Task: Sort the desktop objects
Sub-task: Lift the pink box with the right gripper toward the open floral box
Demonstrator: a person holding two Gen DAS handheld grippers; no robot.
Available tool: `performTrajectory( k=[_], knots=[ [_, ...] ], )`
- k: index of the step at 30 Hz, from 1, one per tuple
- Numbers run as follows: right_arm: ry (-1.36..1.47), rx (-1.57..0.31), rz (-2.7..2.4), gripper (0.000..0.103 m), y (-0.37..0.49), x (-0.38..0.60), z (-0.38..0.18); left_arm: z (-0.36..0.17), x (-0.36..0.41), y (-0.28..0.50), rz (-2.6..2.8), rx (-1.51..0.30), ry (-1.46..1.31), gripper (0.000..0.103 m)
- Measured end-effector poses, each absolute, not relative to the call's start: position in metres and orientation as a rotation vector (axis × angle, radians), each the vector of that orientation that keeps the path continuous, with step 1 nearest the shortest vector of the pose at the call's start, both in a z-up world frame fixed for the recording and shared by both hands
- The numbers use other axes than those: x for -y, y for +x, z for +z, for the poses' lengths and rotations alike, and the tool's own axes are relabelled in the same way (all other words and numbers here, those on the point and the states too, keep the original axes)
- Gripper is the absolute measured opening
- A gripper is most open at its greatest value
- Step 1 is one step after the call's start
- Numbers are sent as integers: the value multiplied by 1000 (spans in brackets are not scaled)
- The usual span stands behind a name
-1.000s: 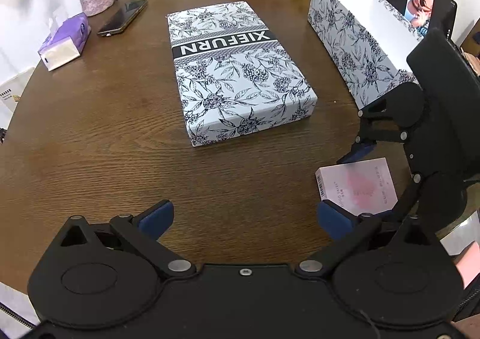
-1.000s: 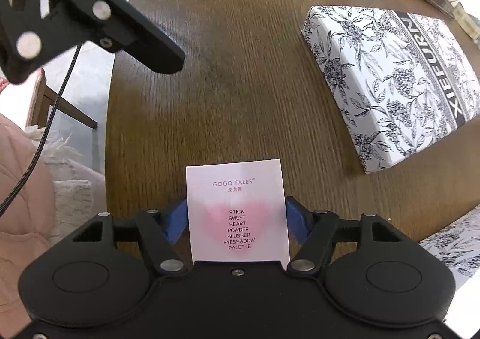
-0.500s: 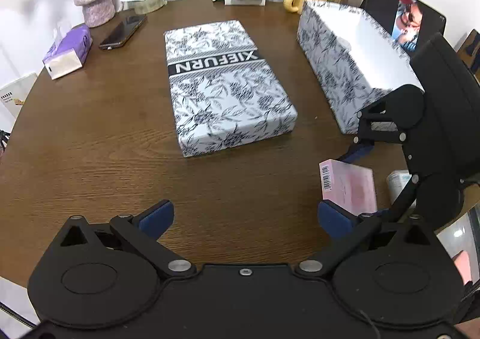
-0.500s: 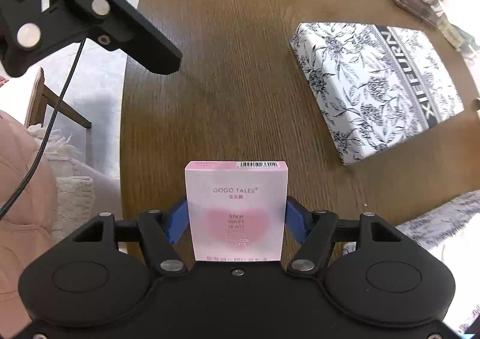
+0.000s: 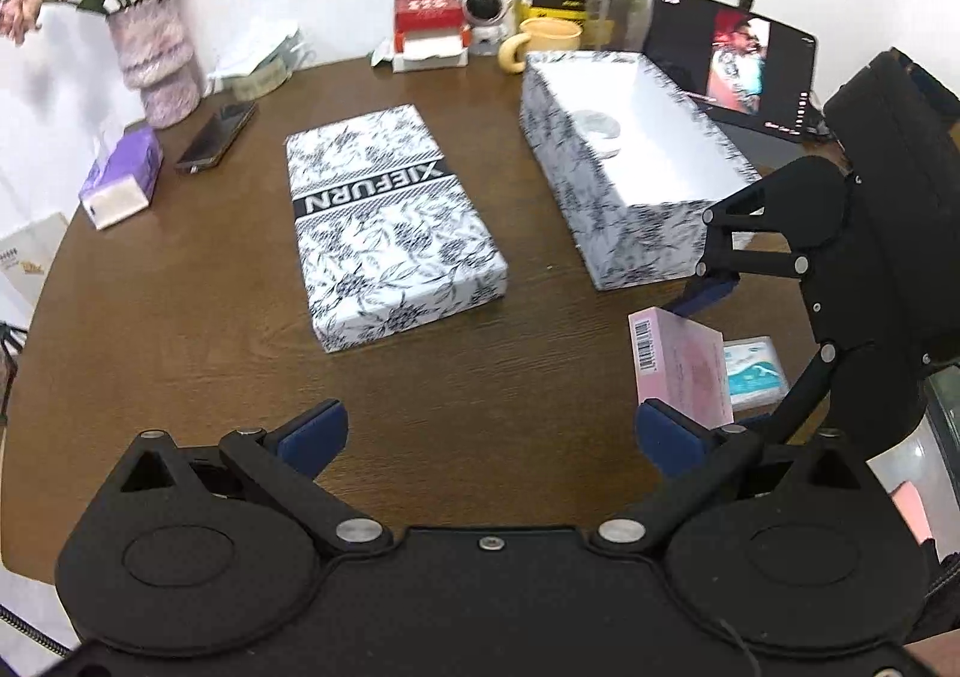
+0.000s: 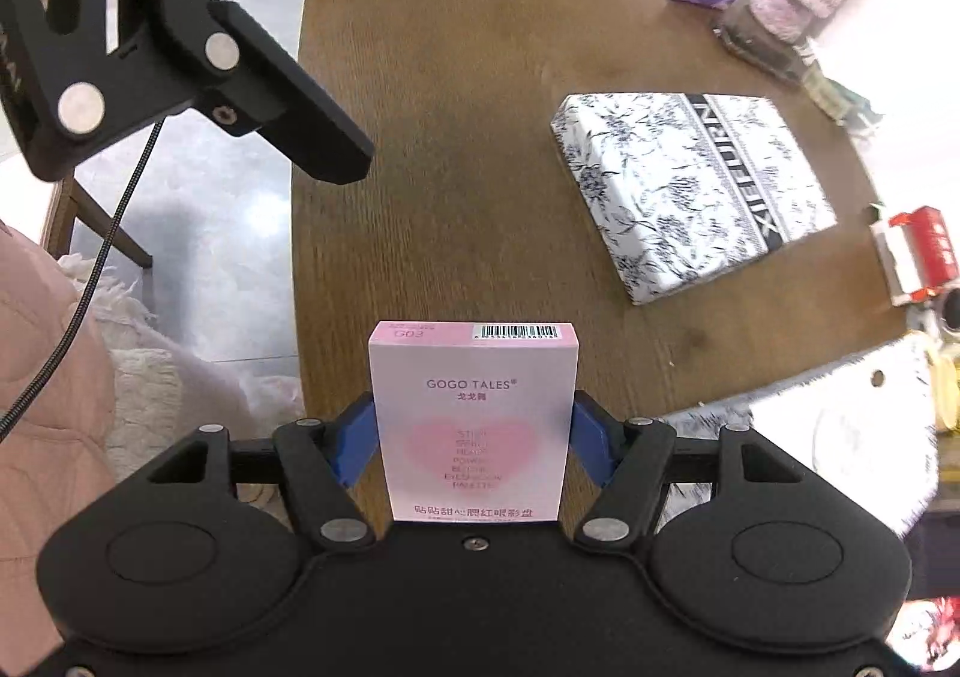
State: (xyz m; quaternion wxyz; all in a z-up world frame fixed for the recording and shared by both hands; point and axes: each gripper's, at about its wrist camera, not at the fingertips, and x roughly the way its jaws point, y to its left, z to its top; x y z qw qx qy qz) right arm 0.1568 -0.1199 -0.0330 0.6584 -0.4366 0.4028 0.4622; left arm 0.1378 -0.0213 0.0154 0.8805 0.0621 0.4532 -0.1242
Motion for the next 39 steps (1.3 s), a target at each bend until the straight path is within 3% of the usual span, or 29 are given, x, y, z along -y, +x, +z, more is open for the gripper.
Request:
performTrajectory(
  k=[19,39],
  knots=[
    [-973,-845,957,69,137,164,27,57,59,106,-326,-867,169,103],
    [-948,-839,925,69,245,194,50,58,85,205,-416,-931,241,103]
  ],
)
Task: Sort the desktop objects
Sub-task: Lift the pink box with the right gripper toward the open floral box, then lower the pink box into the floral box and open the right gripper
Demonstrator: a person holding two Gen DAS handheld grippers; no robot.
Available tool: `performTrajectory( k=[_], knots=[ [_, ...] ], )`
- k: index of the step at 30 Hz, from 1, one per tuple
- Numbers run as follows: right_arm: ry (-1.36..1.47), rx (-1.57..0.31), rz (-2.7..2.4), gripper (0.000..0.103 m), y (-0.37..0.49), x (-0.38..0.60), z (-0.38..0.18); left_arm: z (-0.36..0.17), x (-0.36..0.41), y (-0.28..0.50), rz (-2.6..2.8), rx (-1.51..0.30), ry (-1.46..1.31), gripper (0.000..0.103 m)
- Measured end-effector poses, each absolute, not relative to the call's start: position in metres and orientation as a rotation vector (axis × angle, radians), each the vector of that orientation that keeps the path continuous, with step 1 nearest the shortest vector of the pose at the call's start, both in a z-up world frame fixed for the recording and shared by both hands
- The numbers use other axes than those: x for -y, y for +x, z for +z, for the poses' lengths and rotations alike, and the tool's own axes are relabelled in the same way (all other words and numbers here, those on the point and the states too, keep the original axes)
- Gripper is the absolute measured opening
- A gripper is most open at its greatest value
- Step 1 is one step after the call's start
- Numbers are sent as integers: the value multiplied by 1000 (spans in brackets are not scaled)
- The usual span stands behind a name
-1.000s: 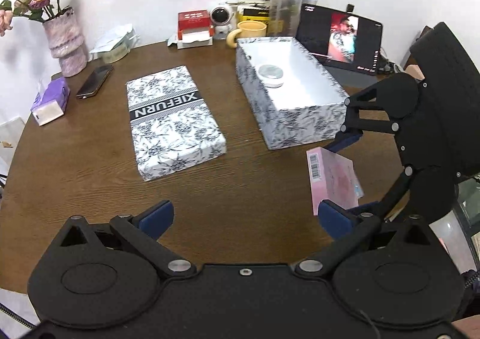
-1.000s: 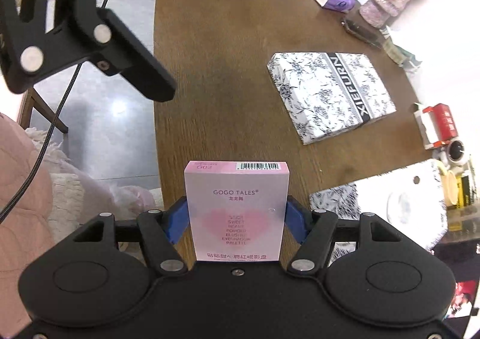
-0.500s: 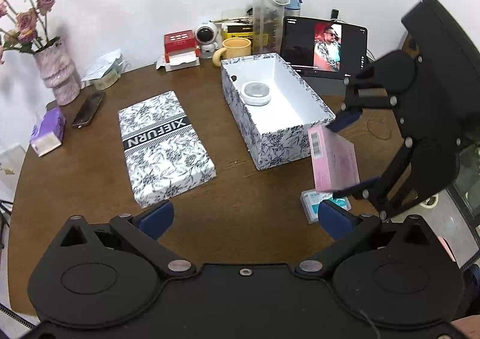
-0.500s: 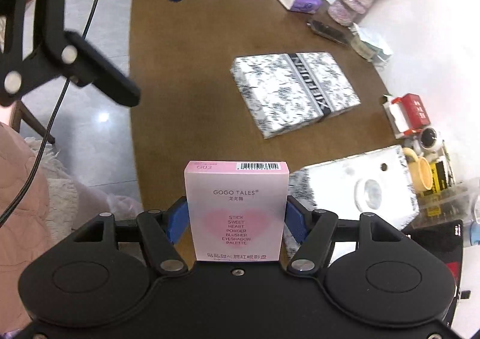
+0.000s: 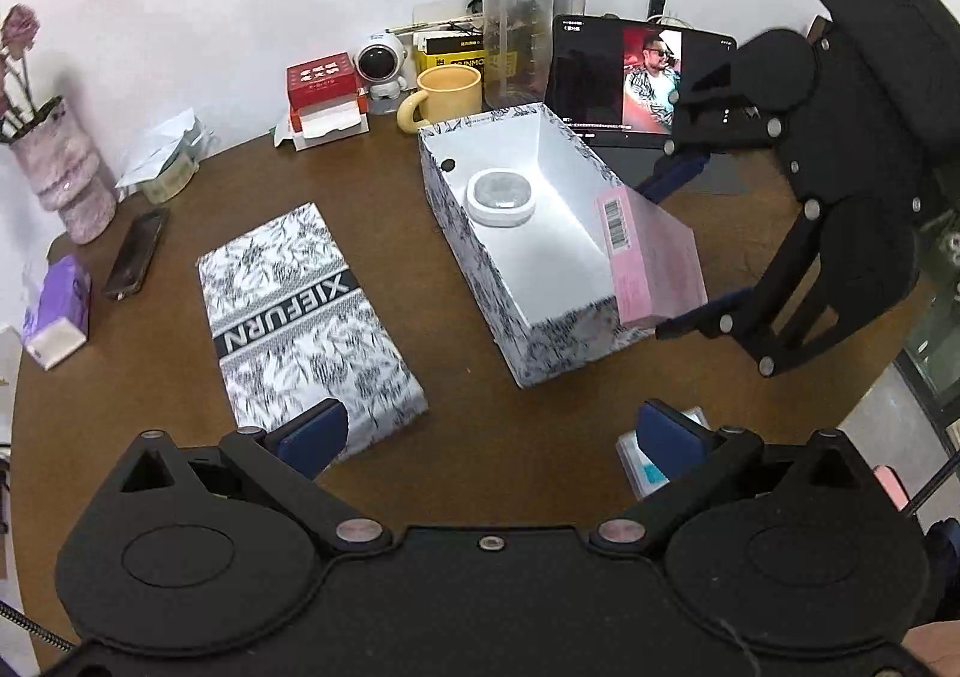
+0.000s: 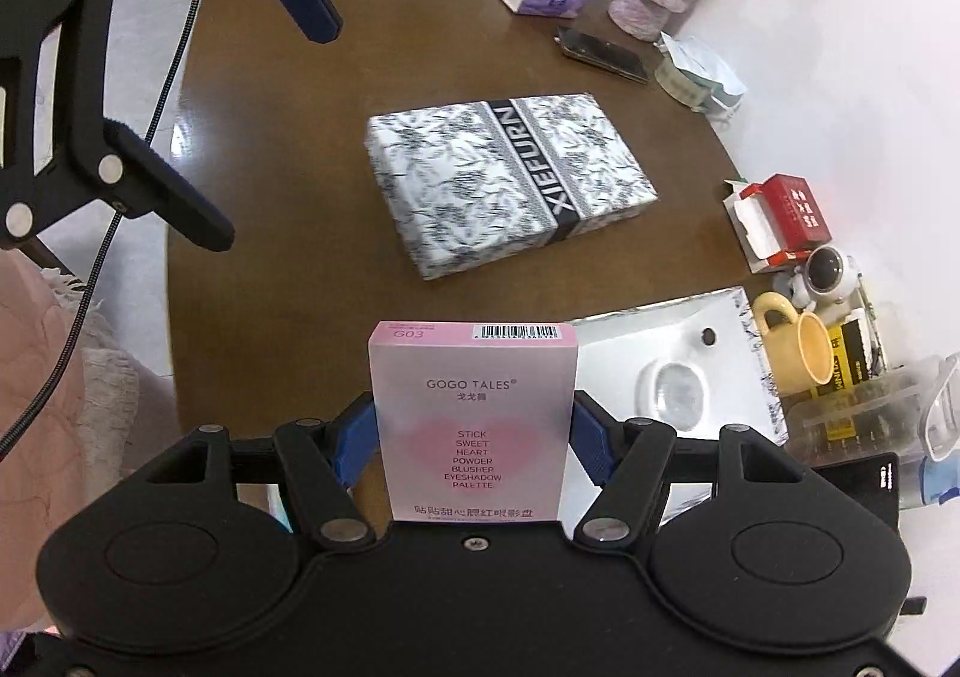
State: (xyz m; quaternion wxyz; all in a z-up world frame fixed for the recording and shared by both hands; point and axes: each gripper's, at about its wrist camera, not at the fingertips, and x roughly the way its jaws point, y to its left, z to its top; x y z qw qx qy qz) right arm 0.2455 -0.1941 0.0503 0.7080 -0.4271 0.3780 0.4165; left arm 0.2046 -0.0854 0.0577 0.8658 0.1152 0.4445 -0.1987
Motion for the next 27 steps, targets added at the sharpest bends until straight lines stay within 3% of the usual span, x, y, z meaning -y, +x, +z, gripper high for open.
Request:
performTrajectory(
  k=[13,27],
  knots=[
    [-921,-908,959,69,344,215,26,33,103,283,-460,-1023,272,103],
    [-1061,-1009,1002,69,406,204,-66,-1,107,334,-489,-1111,236,103]
  ],
)
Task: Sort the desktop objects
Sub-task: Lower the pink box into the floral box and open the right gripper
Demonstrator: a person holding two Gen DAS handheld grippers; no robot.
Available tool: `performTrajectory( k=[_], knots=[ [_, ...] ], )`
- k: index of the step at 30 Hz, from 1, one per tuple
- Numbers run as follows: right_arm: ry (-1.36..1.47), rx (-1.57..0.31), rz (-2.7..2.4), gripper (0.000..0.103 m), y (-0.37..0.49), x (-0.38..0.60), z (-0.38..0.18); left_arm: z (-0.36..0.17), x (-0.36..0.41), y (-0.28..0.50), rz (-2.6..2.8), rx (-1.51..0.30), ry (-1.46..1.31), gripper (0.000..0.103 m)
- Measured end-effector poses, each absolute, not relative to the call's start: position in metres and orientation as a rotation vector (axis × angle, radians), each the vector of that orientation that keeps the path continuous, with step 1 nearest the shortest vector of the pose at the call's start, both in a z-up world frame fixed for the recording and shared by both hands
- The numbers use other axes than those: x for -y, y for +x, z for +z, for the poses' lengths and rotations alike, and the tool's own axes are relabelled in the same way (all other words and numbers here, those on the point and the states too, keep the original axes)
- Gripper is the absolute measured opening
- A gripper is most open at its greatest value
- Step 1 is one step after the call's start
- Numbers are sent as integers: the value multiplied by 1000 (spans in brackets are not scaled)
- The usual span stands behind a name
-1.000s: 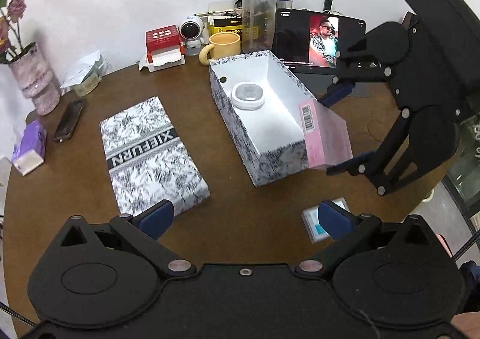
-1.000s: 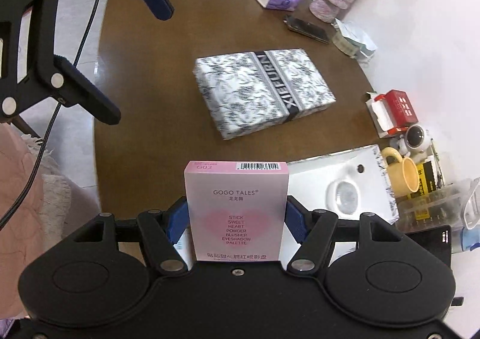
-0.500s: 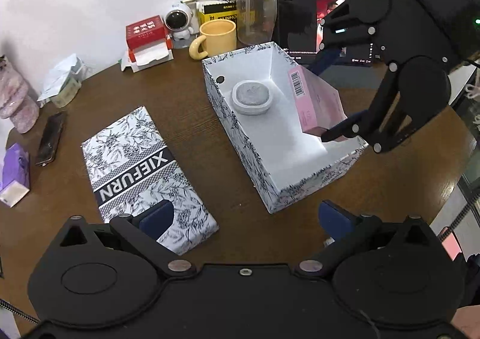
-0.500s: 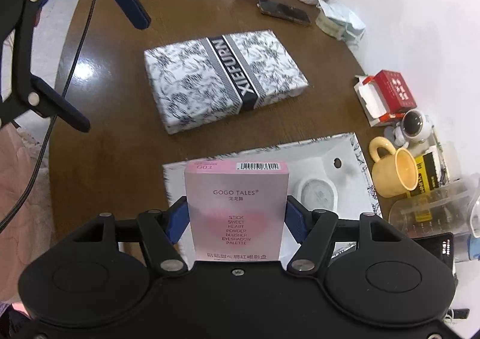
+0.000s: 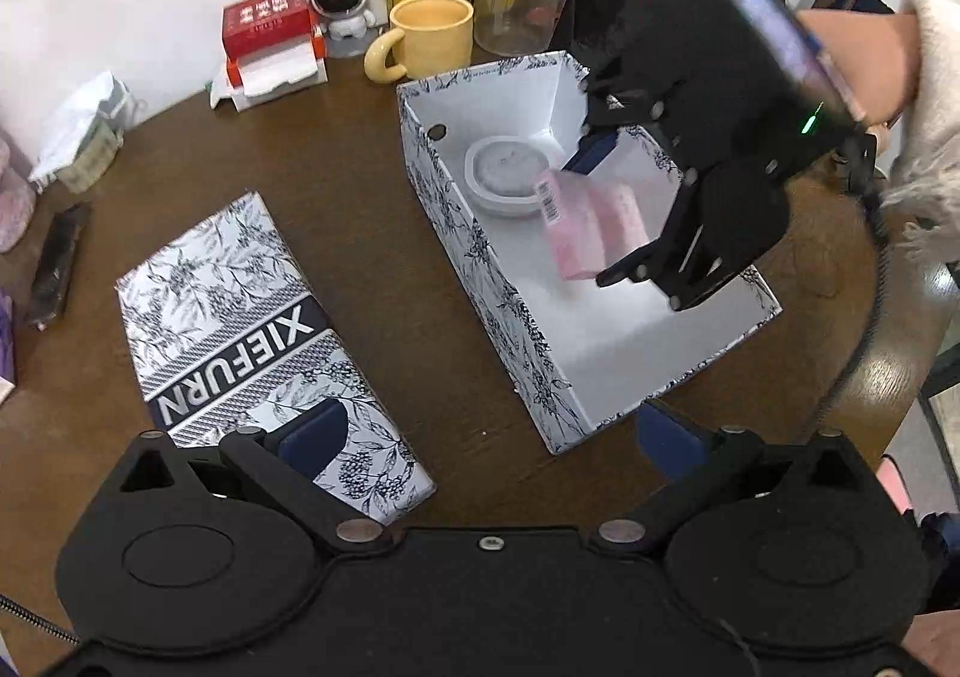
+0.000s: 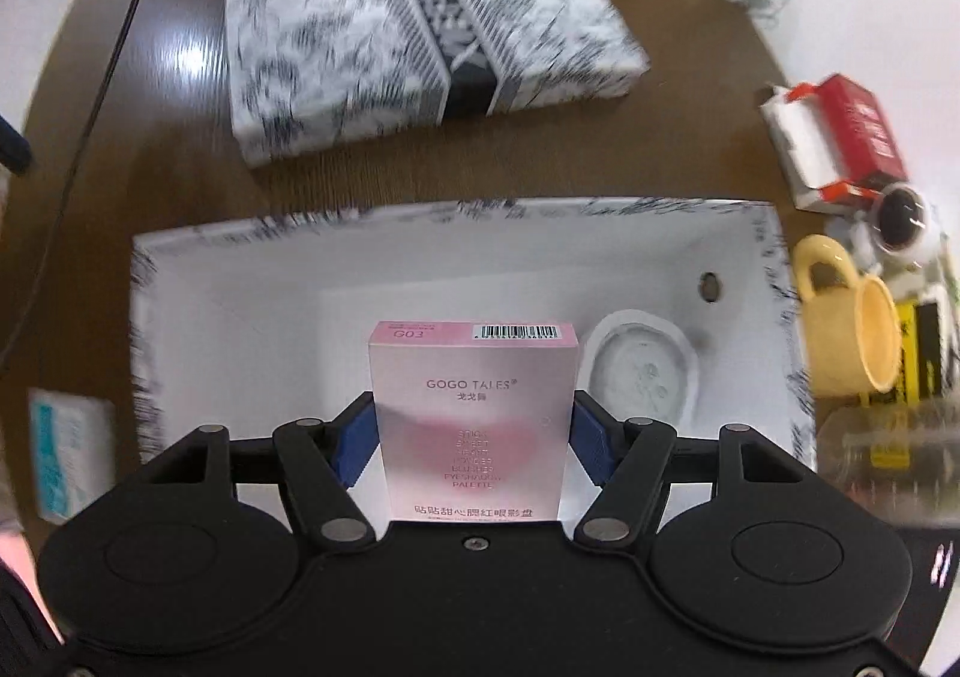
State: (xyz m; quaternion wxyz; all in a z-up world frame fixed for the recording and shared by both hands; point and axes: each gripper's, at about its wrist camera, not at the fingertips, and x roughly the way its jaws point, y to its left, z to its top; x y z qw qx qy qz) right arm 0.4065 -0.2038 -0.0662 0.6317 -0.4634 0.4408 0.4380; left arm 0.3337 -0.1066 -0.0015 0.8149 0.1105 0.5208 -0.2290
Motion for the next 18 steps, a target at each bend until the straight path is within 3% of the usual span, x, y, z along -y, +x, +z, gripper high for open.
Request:
performTrajectory(
  k=[18],
  knots=[
    [-1072,-1096,1002,69,450,201,-123,-25,98,347,-445,-1153,228,103]
  ],
)
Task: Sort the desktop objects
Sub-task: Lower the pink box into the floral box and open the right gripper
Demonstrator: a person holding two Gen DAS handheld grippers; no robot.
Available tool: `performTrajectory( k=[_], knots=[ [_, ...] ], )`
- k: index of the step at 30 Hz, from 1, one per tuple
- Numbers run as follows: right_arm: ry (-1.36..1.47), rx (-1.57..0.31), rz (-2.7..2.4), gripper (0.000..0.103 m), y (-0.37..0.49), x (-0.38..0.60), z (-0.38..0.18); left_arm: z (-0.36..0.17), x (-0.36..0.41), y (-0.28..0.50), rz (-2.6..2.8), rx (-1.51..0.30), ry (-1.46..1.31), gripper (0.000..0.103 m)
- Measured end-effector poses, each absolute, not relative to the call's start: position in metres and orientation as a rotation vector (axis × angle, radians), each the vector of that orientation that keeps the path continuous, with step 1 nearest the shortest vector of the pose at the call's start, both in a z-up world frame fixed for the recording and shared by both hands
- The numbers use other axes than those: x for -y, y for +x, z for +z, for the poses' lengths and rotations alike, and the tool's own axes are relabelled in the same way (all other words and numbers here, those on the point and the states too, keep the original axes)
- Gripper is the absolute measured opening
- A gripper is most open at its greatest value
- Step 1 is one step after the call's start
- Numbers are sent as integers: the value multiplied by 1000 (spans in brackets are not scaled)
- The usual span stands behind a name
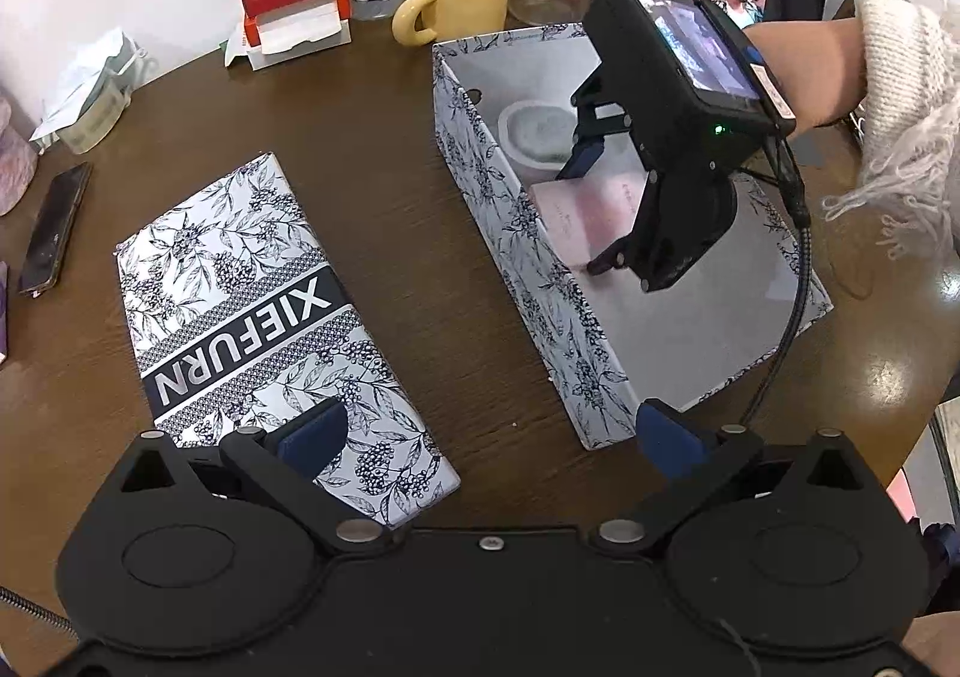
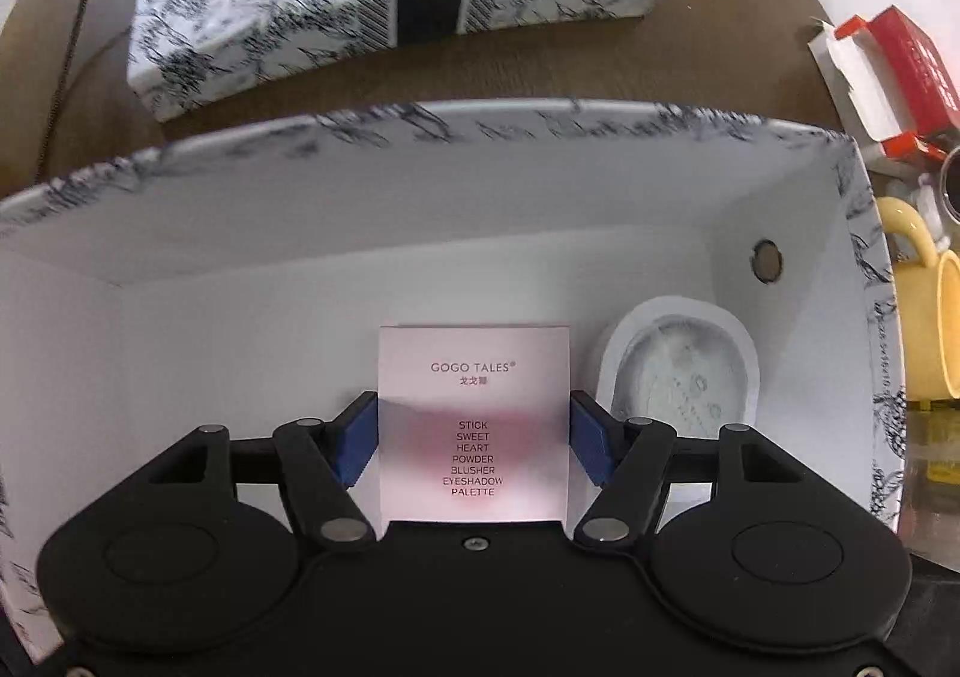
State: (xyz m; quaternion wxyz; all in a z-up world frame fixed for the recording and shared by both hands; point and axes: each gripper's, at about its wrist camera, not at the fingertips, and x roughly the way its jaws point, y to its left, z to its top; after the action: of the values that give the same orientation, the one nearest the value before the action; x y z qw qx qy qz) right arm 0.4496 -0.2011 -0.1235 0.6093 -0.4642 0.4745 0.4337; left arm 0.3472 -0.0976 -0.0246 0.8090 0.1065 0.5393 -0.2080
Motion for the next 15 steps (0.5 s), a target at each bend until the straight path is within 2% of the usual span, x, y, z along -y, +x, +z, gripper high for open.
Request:
performTrajectory(
  k=[15],
  knots=[
    [-1171,-1042,1003,69,438,195,-122,-28,95,341,-453,-1146,237,103]
  ],
)
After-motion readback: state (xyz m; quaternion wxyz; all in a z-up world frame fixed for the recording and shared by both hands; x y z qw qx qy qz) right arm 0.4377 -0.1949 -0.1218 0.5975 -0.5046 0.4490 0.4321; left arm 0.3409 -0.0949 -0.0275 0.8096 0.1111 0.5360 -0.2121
